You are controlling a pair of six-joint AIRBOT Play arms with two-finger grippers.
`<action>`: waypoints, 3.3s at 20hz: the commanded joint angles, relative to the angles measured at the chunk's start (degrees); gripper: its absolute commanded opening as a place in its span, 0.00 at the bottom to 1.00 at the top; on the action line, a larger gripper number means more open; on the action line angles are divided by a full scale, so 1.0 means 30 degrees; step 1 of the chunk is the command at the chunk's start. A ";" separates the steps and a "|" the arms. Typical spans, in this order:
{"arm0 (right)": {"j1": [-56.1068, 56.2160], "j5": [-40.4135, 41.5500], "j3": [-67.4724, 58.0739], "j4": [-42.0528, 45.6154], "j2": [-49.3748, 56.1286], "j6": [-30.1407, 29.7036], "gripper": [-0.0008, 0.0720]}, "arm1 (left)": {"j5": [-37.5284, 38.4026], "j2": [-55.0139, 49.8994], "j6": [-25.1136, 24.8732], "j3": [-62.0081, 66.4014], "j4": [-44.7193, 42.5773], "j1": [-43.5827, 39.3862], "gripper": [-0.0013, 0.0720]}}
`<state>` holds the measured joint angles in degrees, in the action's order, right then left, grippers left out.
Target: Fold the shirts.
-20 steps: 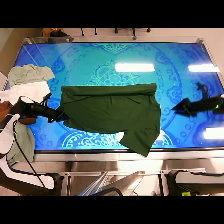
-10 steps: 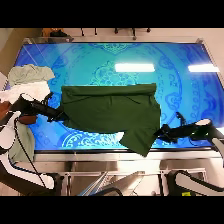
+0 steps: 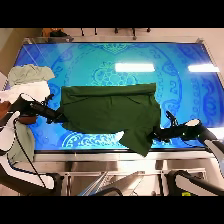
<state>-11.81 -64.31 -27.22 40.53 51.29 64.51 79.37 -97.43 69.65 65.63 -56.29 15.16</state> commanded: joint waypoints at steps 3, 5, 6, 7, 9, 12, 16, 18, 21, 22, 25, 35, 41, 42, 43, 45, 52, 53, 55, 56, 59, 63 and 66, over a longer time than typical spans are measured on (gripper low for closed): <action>0.0102 -0.2193 0.0233 0.3891 -0.2557 0.3322 0.04 | -0.0015 0.3279 0.0597 -0.3876 -0.2506 0.1122 0.04; 0.0095 -0.3322 0.0379 0.5537 -0.4044 0.4408 0.04 | 0.0146 0.4575 0.0597 -0.5799 -0.2922 0.2106 0.04; 0.0080 -0.3570 0.0379 0.6193 -0.4809 0.4619 0.04 | -0.0036 0.5275 0.0772 -0.6637 -0.2834 0.2630 0.04; 0.0080 -0.3585 0.0379 0.6659 -0.5544 0.4852 0.04 | -0.0087 0.5894 0.1027 -0.7300 -0.2856 0.3075 0.04; 0.0073 -0.3585 0.0379 0.7431 -0.6703 0.4881 0.04 | 0.0073 0.6972 0.1311 -0.8335 -0.2856 0.3665 0.04; 0.0087 -0.2565 -0.0029 0.6331 -0.6892 0.3534 0.04 | -0.0087 0.8036 0.1588 -0.8575 -0.2040 0.3636 0.04; 0.0138 0.0102 -0.2936 0.1239 -0.4466 -0.0510 0.04 | -0.0007 0.7694 0.2033 -0.5472 -0.1231 0.2047 0.04; 0.0168 0.0590 -0.5166 -0.1326 -0.1945 -0.2550 0.04 | 0.0044 0.6783 0.2637 -0.3147 -0.1231 0.1253 0.04; 0.0160 0.0984 -0.9245 -0.2747 0.2237 -0.4277 0.04 | -0.0291 0.4983 0.3249 0.0211 -0.1209 0.0510 0.04; 0.0160 0.1005 -1.0615 -0.2747 0.3621 -0.4408 0.04 | -0.0481 0.4291 0.3410 0.1107 -0.1209 0.0342 0.04; 0.0168 0.1005 -1.3318 -0.2761 0.6972 -0.4597 0.04 | -0.0787 0.1880 0.3453 0.3351 -0.1202 -0.0393 0.04; -0.0954 0.1078 -1.5577 -0.0466 0.8699 -0.5880 0.79 | 0.0386 -0.2885 0.3606 0.8721 -0.1253 -0.1348 0.96; -0.2441 -0.0998 -1.5657 0.1923 0.8845 -0.3752 0.99 | 0.1319 -0.1581 0.4189 1.1788 -0.1333 -0.0714 0.96; -0.2215 -0.1326 -1.5657 0.1931 0.9151 -0.3789 0.99 | 0.1501 -0.1413 0.4320 1.1985 -0.1319 -0.0714 0.96; -0.1989 -0.1523 -1.5650 0.1931 0.9457 -0.3883 0.99 | 0.1566 -0.1188 0.4320 1.1970 -0.1209 -0.0743 0.96; -0.1821 -0.1574 -1.5650 0.1923 1.0207 -0.4175 0.99 | 0.1566 -0.0896 0.4320 1.1956 -0.1224 -0.1013 0.96; -0.2200 -0.2084 -1.5679 0.1829 1.1460 -0.4240 0.98 | 0.2186 -0.0721 0.4342 1.1934 -0.1217 -0.2018 0.96; -0.2499 -0.2084 -1.5693 0.1785 1.1242 -0.4350 0.98 | 0.2171 -0.0729 0.4357 1.1934 -0.1224 -0.2208 0.96; -0.3344 -0.2492 -1.5693 0.1370 1.0571 -0.4699 0.99 | 0.2171 -0.0721 0.4459 1.1934 -0.1224 -0.2470 0.96; -0.3745 -0.3075 -1.5693 0.0896 1.0265 -0.4998 0.99 | 0.2171 -0.0721 0.4481 1.1934 -0.1209 -0.2506 0.96; -0.4248 -0.4612 -1.5693 -0.0197 0.9551 -0.5195 0.99 | 0.2033 -0.0721 0.4787 1.1934 -0.1217 -0.2703 0.96; -0.3067 -0.4656 -1.5686 -0.0240 0.9464 -0.5457 0.99 | 0.1887 -0.0729 0.4969 1.1934 -0.1202 -0.2994 0.96; -0.2659 -0.4532 -1.5686 -0.0240 0.9908 -0.5399 0.99 | 0.1887 -0.0729 0.4969 1.1934 -0.1217 -0.3184 0.96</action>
<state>-20.91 -77.52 -74.24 40.51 80.36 48.49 85.25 -99.61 84.47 101.38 -59.83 6.04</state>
